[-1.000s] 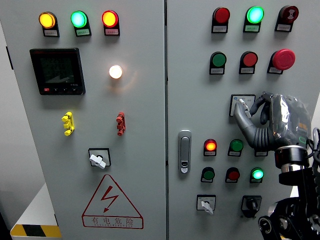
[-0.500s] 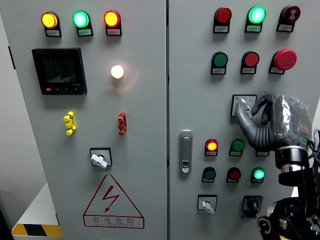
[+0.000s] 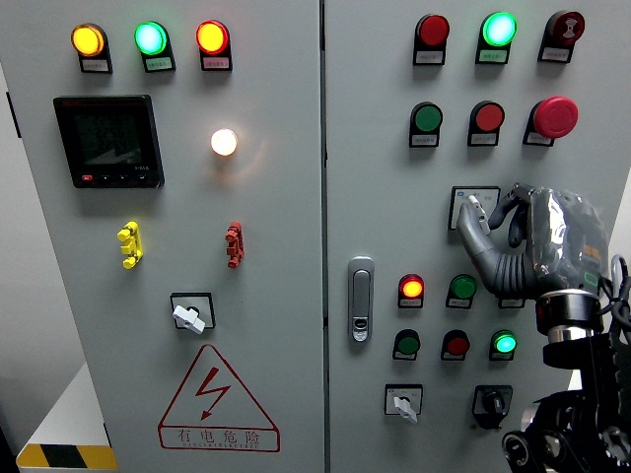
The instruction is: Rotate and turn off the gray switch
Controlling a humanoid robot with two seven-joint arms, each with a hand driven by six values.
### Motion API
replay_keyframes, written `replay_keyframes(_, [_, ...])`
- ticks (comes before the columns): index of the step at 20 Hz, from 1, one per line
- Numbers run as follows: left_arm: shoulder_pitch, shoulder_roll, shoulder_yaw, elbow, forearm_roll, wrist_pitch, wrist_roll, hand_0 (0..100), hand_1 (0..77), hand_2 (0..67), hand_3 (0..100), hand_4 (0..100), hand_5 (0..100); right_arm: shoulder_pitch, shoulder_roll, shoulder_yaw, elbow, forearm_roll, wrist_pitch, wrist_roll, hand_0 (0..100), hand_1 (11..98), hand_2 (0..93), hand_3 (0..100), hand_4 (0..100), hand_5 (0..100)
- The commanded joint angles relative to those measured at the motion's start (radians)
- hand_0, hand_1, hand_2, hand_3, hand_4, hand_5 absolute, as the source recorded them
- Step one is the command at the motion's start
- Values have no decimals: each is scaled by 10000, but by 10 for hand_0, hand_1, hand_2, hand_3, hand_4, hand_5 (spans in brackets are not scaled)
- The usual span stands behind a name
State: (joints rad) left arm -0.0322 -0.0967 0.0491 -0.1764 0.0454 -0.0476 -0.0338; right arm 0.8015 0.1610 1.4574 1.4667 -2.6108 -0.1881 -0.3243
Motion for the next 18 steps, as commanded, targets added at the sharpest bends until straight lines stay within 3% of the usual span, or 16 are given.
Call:
replay_keyframes(1, [0, 0, 0, 0, -10, 0, 0, 0, 0, 105, 211, 131, 128, -22, 0, -63, -2, 0, 9, 6, 548, 361, 754, 1000, 837, 958])
replay_keyframes(12, [0, 0, 0, 0, -9, 0, 0, 0, 0, 105, 212, 131, 128, -145, -15, -78, 105, -16, -6, 6, 571, 354, 752, 1000, 837, 965])
replay_keyframes(14, [0, 0, 0, 0, -10, -15, 0, 0, 0, 105, 212, 131, 129, -329, -15, -94, 227, -16, -52, 37, 595, 327, 713, 1000, 837, 965])
replay_keyframes(18, [0, 0, 0, 0, -9, 0, 0, 0, 0, 105, 212, 131, 128, -543, -61, -94, 518, -31, -52, 113, 520, 342, 660, 1000, 838, 966])
